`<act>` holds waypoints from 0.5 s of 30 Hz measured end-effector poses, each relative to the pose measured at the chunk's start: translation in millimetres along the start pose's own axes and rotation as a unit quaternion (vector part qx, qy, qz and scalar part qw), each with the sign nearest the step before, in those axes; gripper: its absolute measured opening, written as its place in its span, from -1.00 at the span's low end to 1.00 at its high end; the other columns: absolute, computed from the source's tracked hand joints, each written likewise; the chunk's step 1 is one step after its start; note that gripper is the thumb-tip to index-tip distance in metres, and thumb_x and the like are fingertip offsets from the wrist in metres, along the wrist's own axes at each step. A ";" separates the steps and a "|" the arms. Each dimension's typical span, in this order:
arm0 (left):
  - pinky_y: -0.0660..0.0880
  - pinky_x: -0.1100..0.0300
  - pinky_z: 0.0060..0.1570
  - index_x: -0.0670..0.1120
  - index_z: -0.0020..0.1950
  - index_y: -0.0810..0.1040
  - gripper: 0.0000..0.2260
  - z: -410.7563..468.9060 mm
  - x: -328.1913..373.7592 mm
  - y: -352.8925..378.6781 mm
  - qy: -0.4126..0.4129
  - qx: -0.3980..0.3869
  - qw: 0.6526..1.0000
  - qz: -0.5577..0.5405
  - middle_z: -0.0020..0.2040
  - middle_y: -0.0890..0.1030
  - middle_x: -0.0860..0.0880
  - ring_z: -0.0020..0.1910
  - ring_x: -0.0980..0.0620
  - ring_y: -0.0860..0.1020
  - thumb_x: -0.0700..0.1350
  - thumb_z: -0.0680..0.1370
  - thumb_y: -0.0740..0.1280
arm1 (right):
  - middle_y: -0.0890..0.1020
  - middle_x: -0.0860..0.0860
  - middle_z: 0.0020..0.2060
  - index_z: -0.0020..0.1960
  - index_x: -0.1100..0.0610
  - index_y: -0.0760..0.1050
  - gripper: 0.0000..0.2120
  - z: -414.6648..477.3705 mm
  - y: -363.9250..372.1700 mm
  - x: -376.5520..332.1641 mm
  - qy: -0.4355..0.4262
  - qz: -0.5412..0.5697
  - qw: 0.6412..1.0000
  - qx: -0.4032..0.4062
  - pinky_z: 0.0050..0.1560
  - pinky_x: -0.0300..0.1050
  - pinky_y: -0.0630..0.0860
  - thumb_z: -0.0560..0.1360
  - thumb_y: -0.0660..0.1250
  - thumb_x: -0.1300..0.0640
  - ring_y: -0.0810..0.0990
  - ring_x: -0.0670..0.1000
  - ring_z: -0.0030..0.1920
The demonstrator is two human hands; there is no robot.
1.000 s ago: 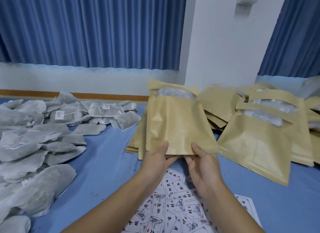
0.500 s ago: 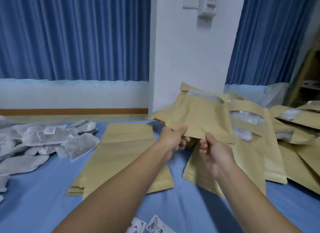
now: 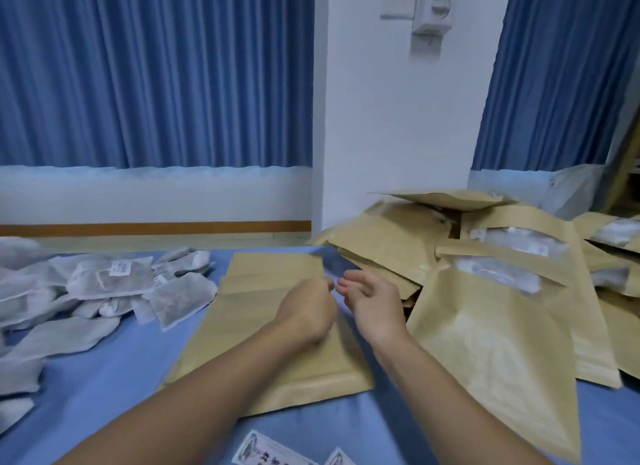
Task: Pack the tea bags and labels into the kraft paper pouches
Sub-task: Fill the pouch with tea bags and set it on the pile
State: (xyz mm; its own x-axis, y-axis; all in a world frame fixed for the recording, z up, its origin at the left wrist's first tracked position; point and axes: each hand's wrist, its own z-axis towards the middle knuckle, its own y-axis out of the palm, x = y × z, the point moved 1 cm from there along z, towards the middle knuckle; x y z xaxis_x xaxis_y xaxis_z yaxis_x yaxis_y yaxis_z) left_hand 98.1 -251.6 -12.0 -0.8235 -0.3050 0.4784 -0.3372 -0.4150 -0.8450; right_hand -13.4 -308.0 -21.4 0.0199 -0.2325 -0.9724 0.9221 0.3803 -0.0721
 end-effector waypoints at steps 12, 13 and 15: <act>0.05 -0.22 0.46 0.03 0.57 0.14 -0.27 -78.5 -114.8 -33.3 0.048 -0.148 0.966 0.205 0.57 0.18 -0.05 0.55 -0.05 0.13 0.46 0.55 -0.07 | 0.60 -0.05 -0.06 0.02 0.08 0.52 -0.79 -70.1 43.9 30.2 -0.250 -0.458 0.845 -0.113 -0.02 -0.08 0.37 0.67 0.11 0.11 0.54 0.03 -0.02; 0.03 -0.22 0.47 0.02 0.59 0.09 -0.15 -85.1 -117.3 -34.7 0.073 -0.154 0.962 0.215 0.57 0.15 -0.03 0.56 -0.05 0.11 0.54 0.47 -0.05 | 0.60 -0.05 -0.08 0.00 0.08 0.52 -0.79 -73.1 44.5 31.8 -0.256 -0.454 0.847 -0.106 -0.02 -0.07 0.39 0.66 0.13 0.13 0.55 0.03 -0.03; -0.01 -0.20 0.48 0.00 0.60 0.02 0.05 -99.2 -120.9 -36.4 0.120 -0.160 0.955 0.219 0.58 0.10 0.00 0.55 -0.04 0.07 0.66 0.31 0.02 | 0.63 -0.06 -0.05 0.02 0.07 0.58 -0.80 -80.3 46.0 33.5 -0.263 -0.452 0.846 -0.106 0.04 -0.06 0.47 0.64 0.17 0.16 0.58 0.02 -0.01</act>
State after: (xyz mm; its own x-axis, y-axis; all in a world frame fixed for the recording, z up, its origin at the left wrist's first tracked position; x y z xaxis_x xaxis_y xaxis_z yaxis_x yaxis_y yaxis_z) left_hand 164.7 -114.6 -62.7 -0.9855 -0.1673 0.0270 -0.0277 0.0022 -0.9996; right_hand -1.3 -226.4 -75.1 -0.4352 -0.8589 -0.2698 0.5645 -0.0268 -0.8250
